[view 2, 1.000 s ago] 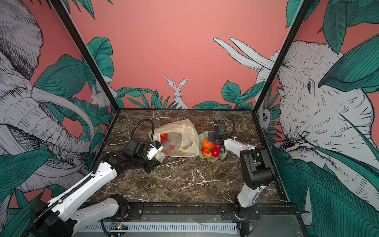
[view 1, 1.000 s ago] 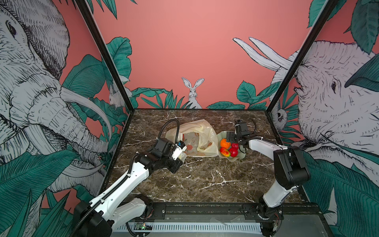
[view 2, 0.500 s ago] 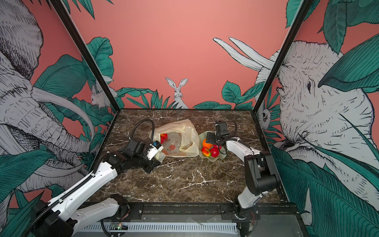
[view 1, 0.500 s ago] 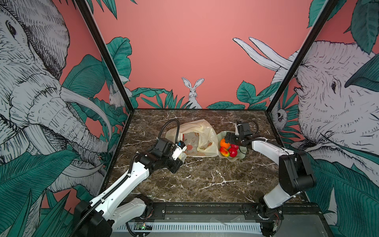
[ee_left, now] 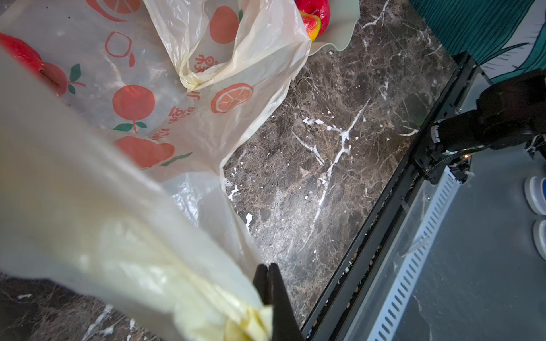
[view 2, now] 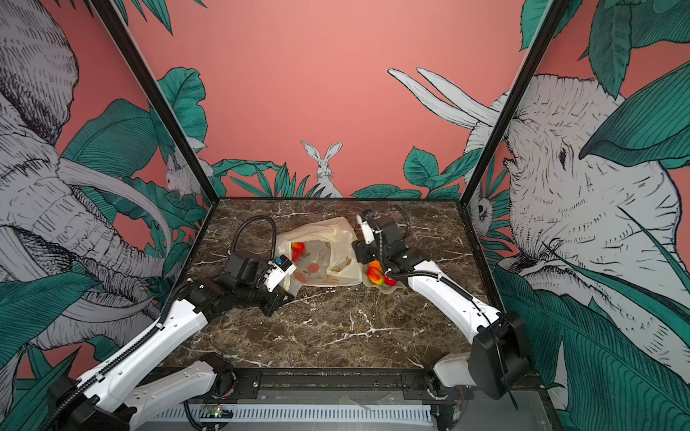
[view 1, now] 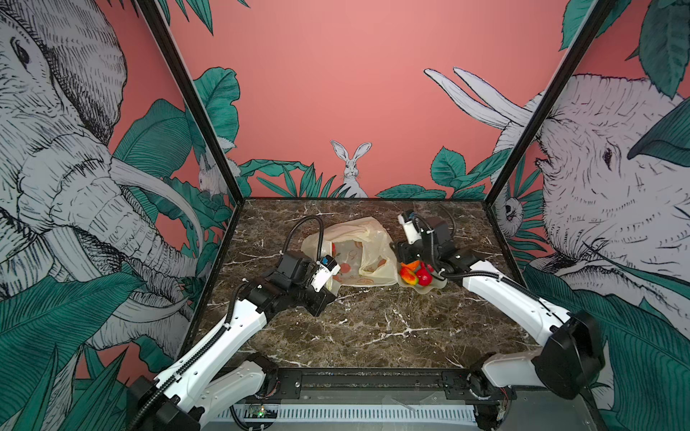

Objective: Take fruits out of the plastic bag
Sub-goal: Place the fake fruit on the plate, then take out the fake fruit from the plastic bag.

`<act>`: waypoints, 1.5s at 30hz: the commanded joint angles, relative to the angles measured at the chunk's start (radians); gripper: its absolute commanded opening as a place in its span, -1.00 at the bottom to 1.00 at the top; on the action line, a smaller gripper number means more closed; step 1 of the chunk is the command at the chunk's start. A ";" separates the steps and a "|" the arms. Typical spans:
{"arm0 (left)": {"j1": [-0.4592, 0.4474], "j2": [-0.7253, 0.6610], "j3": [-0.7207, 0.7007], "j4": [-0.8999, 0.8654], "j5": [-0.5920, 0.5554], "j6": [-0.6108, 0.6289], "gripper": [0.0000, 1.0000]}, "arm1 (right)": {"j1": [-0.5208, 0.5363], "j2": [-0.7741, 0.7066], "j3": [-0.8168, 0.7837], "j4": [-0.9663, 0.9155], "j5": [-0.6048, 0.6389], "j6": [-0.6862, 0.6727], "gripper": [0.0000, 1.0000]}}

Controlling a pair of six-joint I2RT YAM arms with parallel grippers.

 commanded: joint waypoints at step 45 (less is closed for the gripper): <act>-0.004 -0.119 -0.039 -0.226 -0.215 -0.504 -1.00 | 0.224 1.034 0.682 0.478 0.038 0.579 0.57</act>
